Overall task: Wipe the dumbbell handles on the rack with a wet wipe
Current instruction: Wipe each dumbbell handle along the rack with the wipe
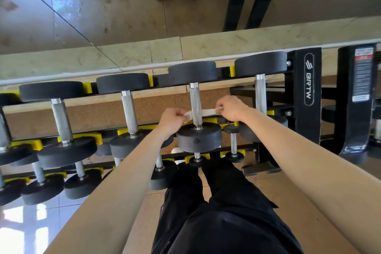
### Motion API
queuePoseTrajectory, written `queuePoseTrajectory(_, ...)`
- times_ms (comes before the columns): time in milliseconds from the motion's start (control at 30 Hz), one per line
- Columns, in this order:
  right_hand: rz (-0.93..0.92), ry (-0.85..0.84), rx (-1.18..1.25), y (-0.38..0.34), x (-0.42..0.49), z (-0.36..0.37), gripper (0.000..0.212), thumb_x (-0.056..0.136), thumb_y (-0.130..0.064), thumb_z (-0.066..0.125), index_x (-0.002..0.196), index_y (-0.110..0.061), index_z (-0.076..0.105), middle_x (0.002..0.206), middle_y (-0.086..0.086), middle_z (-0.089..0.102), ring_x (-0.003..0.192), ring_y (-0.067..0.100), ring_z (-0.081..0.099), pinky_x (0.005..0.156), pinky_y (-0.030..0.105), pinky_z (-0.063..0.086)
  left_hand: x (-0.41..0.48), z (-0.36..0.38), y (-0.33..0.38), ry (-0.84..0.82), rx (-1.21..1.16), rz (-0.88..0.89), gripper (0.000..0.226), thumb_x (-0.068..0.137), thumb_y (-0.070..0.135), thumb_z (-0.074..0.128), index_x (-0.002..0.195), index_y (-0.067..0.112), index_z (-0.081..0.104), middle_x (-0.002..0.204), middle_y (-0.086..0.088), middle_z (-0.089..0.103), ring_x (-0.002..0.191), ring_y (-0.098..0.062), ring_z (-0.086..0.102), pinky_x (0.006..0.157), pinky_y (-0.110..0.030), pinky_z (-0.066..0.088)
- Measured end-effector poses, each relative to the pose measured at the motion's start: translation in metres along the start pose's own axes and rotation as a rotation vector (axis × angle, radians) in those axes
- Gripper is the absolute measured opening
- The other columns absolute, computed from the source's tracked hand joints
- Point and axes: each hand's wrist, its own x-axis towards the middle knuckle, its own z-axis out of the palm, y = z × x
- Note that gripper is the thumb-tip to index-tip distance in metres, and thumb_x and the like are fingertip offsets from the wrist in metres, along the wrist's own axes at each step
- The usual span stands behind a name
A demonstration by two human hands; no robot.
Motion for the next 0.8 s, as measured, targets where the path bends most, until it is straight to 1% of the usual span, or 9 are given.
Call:
queuePoseTrajectory(67,0.022,0.06,0.009,0.009,0.0,-0.003,0.016,0.1,-0.024,0.058,0.106,-0.016,0.071,0.102,0.003,0.068,0.093,0.019,0.063,0.078,0.029,0.044,0.002,0.006,0.008,-0.04,0.156,0.059,0.031,0.098,0.023,0.062,0.126,0.009,0.067,0.118,-0.006,0.069,0.102,-0.019,0.062,0.091,-0.033,0.05)
queuePoseTrajectory(133,-0.01,0.049,-0.006,0.001,0.003,0.002,0.018,0.102,-0.026,0.054,0.106,-0.016,0.069,0.101,0.003,0.066,0.094,0.02,0.063,0.078,0.029,0.044,0.0,-0.005,0.009,-0.013,0.261,0.073,0.03,0.101,0.025,0.058,0.124,0.008,0.067,0.101,-0.002,0.066,0.09,-0.017,0.061,0.08,-0.029,0.05)
queuePoseTrajectory(200,-0.056,-0.015,-0.014,-0.018,0.006,0.011,0.02,0.104,-0.028,0.05,0.106,-0.015,0.064,0.1,0.003,0.064,0.092,0.019,0.061,0.078,0.029,0.043,0.0,-0.022,0.001,0.031,0.25,0.029,0.028,0.102,0.026,0.056,0.122,0.01,0.066,0.096,0.0,0.067,0.085,-0.018,0.066,0.076,-0.03,0.055)
queuePoseTrajectory(300,-0.087,-0.071,-0.001,-0.031,0.008,0.014,0.021,0.106,-0.028,0.044,0.1,-0.015,0.059,0.095,0.002,0.061,0.087,0.017,0.059,0.075,0.028,0.042,-0.001,-0.038,-0.007,0.069,0.179,-0.009,0.025,0.102,0.028,0.055,0.12,0.012,0.064,0.102,-0.005,0.066,0.088,-0.021,0.065,0.081,-0.037,0.056)
queuePoseTrajectory(400,-0.042,-0.033,0.047,-0.015,0.004,0.0,0.027,0.107,-0.027,0.041,0.098,-0.013,0.062,0.09,0.004,0.063,0.083,0.019,0.061,0.07,0.027,0.046,0.004,-0.023,0.007,0.046,0.193,0.04,0.018,0.104,0.028,0.052,0.109,0.014,0.062,0.099,-0.008,0.066,0.076,-0.017,0.059,0.068,-0.031,0.051)
queuePoseTrajectory(500,0.029,0.056,0.265,0.001,0.002,-0.012,0.03,0.106,-0.027,0.045,0.079,-0.025,0.059,0.078,0.002,0.062,0.074,0.017,0.059,0.07,0.029,0.046,0.007,-0.008,0.016,-0.044,0.205,0.074,0.028,0.103,0.025,0.052,0.122,0.008,0.064,0.108,-0.009,0.067,0.085,-0.018,0.06,0.077,-0.031,0.05)
queuePoseTrajectory(600,0.052,0.07,0.386,-0.019,0.008,-0.001,0.029,0.106,-0.027,0.045,0.081,-0.023,0.06,0.083,0.003,0.064,0.077,0.017,0.061,0.069,0.027,0.047,0.006,-0.025,0.011,0.027,-0.012,0.019,0.031,0.103,0.023,0.052,0.129,0.008,0.061,0.116,-0.007,0.064,0.101,-0.022,0.06,0.091,-0.036,0.049)
queuePoseTrajectory(733,0.103,0.012,0.644,-0.036,0.014,0.013,0.02,0.105,-0.024,0.048,0.093,-0.015,0.06,0.087,0.002,0.063,0.079,0.014,0.063,0.067,0.024,0.05,0.015,-0.033,0.013,0.161,-0.327,-0.027,0.015,0.103,0.023,0.053,0.1,0.016,0.066,0.101,-0.004,0.065,0.101,-0.024,0.06,0.094,-0.037,0.047)
queuePoseTrajectory(800,0.201,0.075,0.909,-0.023,0.014,0.004,0.017,0.103,-0.022,0.051,0.103,-0.01,0.063,0.086,0.003,0.061,0.076,0.014,0.06,0.065,0.025,0.049,0.02,-0.019,0.025,0.161,-0.37,-0.044,0.014,0.102,0.022,0.055,0.104,0.015,0.066,0.102,-0.003,0.066,0.103,-0.023,0.062,0.099,-0.04,0.05)
